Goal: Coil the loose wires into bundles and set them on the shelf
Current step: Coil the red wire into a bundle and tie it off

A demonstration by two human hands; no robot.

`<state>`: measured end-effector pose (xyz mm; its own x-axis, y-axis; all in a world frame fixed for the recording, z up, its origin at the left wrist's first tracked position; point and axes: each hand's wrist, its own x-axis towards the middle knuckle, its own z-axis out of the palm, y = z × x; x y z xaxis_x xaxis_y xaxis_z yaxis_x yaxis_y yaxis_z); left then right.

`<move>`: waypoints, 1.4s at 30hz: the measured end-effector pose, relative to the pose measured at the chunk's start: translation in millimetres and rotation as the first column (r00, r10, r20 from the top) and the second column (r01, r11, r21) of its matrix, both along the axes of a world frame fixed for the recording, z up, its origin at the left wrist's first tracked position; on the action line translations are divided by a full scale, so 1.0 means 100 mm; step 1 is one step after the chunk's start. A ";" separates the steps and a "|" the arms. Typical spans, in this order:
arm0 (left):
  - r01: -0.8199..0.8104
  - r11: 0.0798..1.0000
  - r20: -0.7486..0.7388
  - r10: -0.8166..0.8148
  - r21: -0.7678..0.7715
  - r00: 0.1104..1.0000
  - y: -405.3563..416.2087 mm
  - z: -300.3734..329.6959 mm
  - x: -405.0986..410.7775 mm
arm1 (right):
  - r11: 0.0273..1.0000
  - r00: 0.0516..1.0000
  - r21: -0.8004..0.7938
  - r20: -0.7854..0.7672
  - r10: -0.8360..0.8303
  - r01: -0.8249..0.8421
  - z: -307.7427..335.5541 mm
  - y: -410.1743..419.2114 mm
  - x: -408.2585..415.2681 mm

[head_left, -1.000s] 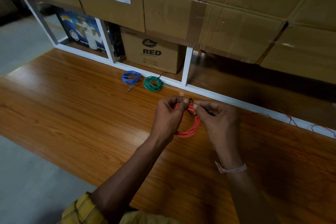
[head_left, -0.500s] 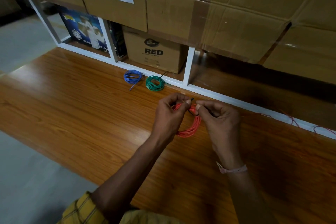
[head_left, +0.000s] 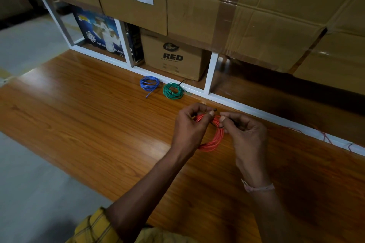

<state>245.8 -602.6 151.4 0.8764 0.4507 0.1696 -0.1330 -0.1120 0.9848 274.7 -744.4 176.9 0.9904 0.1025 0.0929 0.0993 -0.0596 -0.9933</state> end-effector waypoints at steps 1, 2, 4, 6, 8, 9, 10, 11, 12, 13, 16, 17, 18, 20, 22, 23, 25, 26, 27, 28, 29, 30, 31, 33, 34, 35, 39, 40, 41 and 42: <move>0.000 1.000 -0.003 0.000 0.003 1.000 0.00 0.00 0.00 | 1.000 1.000 -0.004 0.003 0.004 -0.004 0.00 0.00 0.00; 0.000 1.000 -0.005 0.000 0.005 1.000 0.00 0.00 0.00 | 1.000 1.000 -0.009 0.006 0.008 -0.008 0.00 0.00 0.00; 0.003 1.000 -0.007 -0.003 0.004 1.000 0.00 -0.01 0.00 | 1.000 1.000 -0.019 0.017 0.014 -0.014 0.00 0.00 0.00; 0.002 1.000 -0.011 -0.002 0.000 1.000 0.01 -0.01 0.00 | 1.000 1.000 -0.017 0.023 0.012 -0.012 0.00 0.01 0.00; 0.001 1.000 -0.015 -0.001 0.003 1.000 0.01 0.00 0.00 | 1.000 1.000 -0.008 0.023 0.009 -0.009 0.01 0.01 -0.01; 0.003 1.000 -0.014 -0.003 0.007 1.000 0.01 0.00 0.00 | 1.000 1.000 -0.004 0.024 0.009 -0.009 0.01 0.01 -0.01; 0.006 1.000 -0.012 -0.006 0.013 1.000 0.01 0.00 0.00 | 1.000 1.000 -0.001 0.025 0.009 -0.009 0.02 0.02 -0.01; 0.012 1.000 -0.009 -0.012 0.021 1.000 0.01 0.00 0.00 | 1.000 1.000 0.003 0.028 0.009 -0.009 0.02 0.02 -0.02; 0.017 0.999 -0.007 -0.017 0.029 1.000 0.01 0.01 0.00 | 1.000 1.000 0.005 0.030 0.009 -0.009 0.02 0.02 -0.02; 0.023 0.999 -0.006 -0.023 0.035 1.000 0.02 0.01 -0.01 | 1.000 0.999 0.007 0.031 0.008 -0.008 0.02 0.02 -0.01; 0.038 0.998 -0.004 -0.038 0.056 0.999 0.03 0.01 -0.02 | 1.000 1.000 -0.004 0.023 0.013 -0.013 0.00 0.00 0.00; 0.043 0.997 -0.005 -0.042 0.065 0.999 0.03 0.01 -0.03 | 1.000 1.000 -0.010 0.021 0.023 -0.023 0.00 0.00 0.00; 0.048 0.996 -0.008 -0.047 0.077 0.999 0.04 0.01 -0.03 | 0.999 0.999 -0.015 0.020 0.034 -0.033 -0.01 -0.01 0.00; 0.065 0.993 -0.018 -0.063 0.096 0.998 0.05 -0.01 -0.04 | 0.999 0.999 -0.011 0.013 0.040 -0.040 -0.02 -0.02 0.00; 0.081 0.991 -0.028 -0.079 0.102 0.997 0.04 -0.02 -0.05 | 1.000 1.000 0.001 0.005 0.028 -0.028 -0.03 -0.02 0.00; 0.085 0.991 -0.032 -0.082 0.103 0.996 0.04 -0.03 -0.05 | 1.000 1.000 0.005 0.006 0.020 -0.020 -0.05 -0.01 -0.01; 0.083 0.991 -0.036 -0.080 0.101 0.996 0.04 -0.03 -0.05 | 1.000 1.000 0.021 -0.005 0.003 -0.003 -0.07 0.00 -0.02; 0.078 0.992 -0.036 -0.075 0.095 0.997 0.05 -0.03 -0.05 | 1.000 1.000 0.031 -0.021 -0.006 0.007 -0.09 0.00 -0.02; 0.074 0.994 -0.031 -0.072 0.086 0.997 0.06 -0.02 -0.05 | 0.999 0.999 0.037 -0.038 -0.012 0.014 -0.11 0.00 -0.02; 0.067 0.995 -0.026 -0.065 0.081 0.998 0.07 -0.02 -0.05 | 0.999 0.998 0.040 -0.054 -0.013 0.015 -0.12 0.00 -0.02; 0.063 0.995 -0.025 -0.062 0.078 0.998 0.08 -0.01 -0.05 | 0.999 0.998 0.043 -0.066 -0.009 0.012 -0.13 -0.01 -0.01; 0.064 0.995 -0.030 -0.061 0.081 0.998 0.09 -0.01 -0.04 | 0.999 0.997 0.048 -0.072 -0.002 0.005 -0.13 -0.01 0.00; 0.070 0.994 -0.037 -0.067 0.088 0.997 0.10 -0.01 -0.04 | 0.999 0.997 0.053 -0.073 0.004 0.000 -0.13 -0.01 0.00; 0.091 0.990 -0.052 -0.086 0.109 0.995 0.12 -0.03 -0.04 | 0.998 0.998 0.061 -0.069 0.012 -0.007 -0.13 -0.03 0.01; 0.104 0.987 -0.057 -0.098 0.119 0.994 0.13 -0.03 -0.04 | 0.998 0.998 0.060 -0.065 0.017 -0.014 -0.12 -0.03 0.02; 0.123 0.984 -0.062 -0.116 0.130 0.991 0.14 -0.04 -0.04 | 0.998 0.998 0.056 -0.060 0.026 -0.022 -0.13 -0.04 0.02; 0.184 0.967 -0.079 -0.172 0.176 0.982 0.17 -0.05 -0.07 | 0.997 0.996 0.065 -0.074 0.050 -0.045 -0.10 -0.05 0.00; 0.186 0.969 -0.079 -0.175 0.164 0.981 0.19 -0.06 -0.07 | 0.997 0.995 0.053 -0.080 0.054 -0.050 -0.09 -0.06 0.00; 0.189 0.970 -0.079 -0.179 0.153 0.981 0.20 -0.06 -0.07 | 0.998 0.995 0.029 -0.082 0.058 -0.056 -0.07 -0.09 0.01; 0.197 0.968 -0.080 -0.187 0.152 0.979 0.22 -0.07 -0.07 | 0.998 0.995 -0.005 -0.073 0.068 -0.068 -0.05 -0.12 0.04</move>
<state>238.5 -580.8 144.4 0.9554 0.2448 0.1653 -0.1038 -0.2457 0.9638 278.5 -756.0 172.2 0.9852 0.1701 0.0194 0.0305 -0.0631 -0.9975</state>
